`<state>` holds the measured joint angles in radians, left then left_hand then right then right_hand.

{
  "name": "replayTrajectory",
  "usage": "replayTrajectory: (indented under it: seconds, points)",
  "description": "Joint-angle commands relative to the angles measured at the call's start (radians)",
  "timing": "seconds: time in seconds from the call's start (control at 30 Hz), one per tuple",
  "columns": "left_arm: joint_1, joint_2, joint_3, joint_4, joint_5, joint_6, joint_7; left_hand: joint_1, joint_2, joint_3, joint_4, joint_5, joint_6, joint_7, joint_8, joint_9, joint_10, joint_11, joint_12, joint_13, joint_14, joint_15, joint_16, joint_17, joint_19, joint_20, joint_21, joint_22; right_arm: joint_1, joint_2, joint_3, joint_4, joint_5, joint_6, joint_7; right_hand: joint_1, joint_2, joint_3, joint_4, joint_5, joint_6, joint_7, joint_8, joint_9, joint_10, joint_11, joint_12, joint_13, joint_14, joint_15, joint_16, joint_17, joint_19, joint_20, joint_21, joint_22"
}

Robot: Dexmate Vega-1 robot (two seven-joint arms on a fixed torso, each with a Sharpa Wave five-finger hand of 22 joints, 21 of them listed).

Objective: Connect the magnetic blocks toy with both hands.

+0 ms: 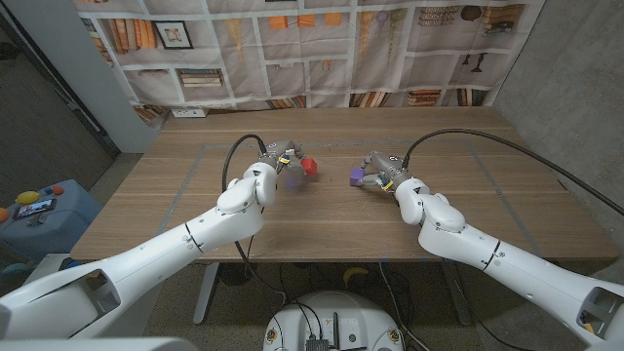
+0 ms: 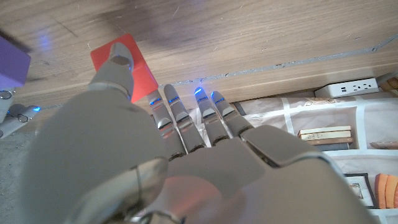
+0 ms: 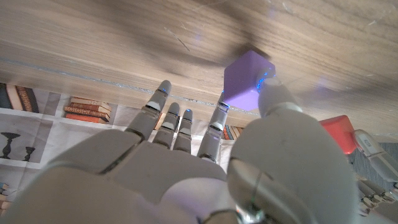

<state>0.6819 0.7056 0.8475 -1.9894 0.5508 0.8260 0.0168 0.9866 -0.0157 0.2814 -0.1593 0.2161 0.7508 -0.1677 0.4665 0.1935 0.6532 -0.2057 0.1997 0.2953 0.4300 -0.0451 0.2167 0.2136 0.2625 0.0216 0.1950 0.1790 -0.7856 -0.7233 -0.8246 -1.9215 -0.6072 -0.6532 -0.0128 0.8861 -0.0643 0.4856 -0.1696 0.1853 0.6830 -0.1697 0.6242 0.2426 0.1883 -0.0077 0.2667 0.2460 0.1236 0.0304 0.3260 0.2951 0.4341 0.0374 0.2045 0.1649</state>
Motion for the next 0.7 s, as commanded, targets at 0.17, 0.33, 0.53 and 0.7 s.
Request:
replayTrajectory:
  seconds: [0.17, 0.33, 0.53, 0.7]
  points:
    - [-0.010, -0.010, -0.017, 0.037, -0.062, -0.052, 0.021, -0.039, 0.027, -0.003, -0.001, 0.006, 0.089, -0.034, 0.007, 0.023, -0.033, 0.003, -0.004, 0.008, -0.016, -0.114, -0.010, -0.002, -0.013, -0.005, -0.002, 0.002, -0.011, -0.020, 0.018, -0.067, 0.004, -0.049, -0.009, 0.016, 0.005, -0.006, 0.001, 0.001, 0.058, -0.035, 0.028, 0.011, 0.014, -0.003, 0.001, 0.000, 0.010, 0.000, 0.004, 0.006, 0.005, 0.004, -0.003, 0.005]
    - [-0.012, -0.016, -0.023, 0.055, -0.084, -0.080, 0.031, -0.039, 0.025, -0.004, -0.003, 0.007, 0.088, -0.034, 0.005, 0.022, -0.074, 0.017, -0.008, 0.012, -0.045, -0.094, -0.021, -0.007, -0.037, -0.003, -0.007, 0.001, -0.003, -0.030, 0.004, -0.097, -0.031, -0.092, 0.013, 0.019, 0.006, -0.008, 0.002, 0.001, 0.060, -0.034, 0.031, 0.013, 0.016, -0.003, 0.000, -0.001, 0.010, 0.001, 0.004, 0.007, 0.005, 0.006, -0.005, 0.005]
    - [-0.011, -0.029, -0.020, 0.083, -0.082, -0.120, 0.077, -0.039, 0.024, -0.004, -0.004, 0.008, 0.089, -0.035, 0.004, 0.021, -0.113, 0.029, -0.013, 0.014, -0.065, -0.083, -0.027, -0.012, -0.054, 0.005, -0.009, 0.000, 0.023, -0.036, -0.038, -0.123, -0.117, -0.159, 0.055, 0.020, 0.008, -0.011, 0.003, 0.002, 0.068, -0.035, 0.037, 0.015, 0.018, -0.004, -0.001, -0.002, 0.010, 0.001, 0.005, 0.008, 0.004, 0.007, -0.006, 0.005]
    - [-0.008, -0.045, -0.015, 0.097, -0.079, -0.137, 0.101, -0.038, 0.023, -0.004, -0.005, 0.008, 0.092, -0.033, 0.005, 0.021, -0.123, 0.034, -0.013, 0.014, -0.073, -0.082, -0.028, -0.014, -0.056, 0.003, -0.008, 0.000, 0.044, -0.026, -0.071, -0.133, -0.182, -0.215, 0.104, 0.022, 0.008, -0.014, 0.003, 0.002, 0.063, -0.034, 0.037, 0.017, 0.020, -0.003, -0.003, -0.002, 0.011, 0.000, 0.005, 0.008, 0.004, 0.009, -0.007, 0.005]
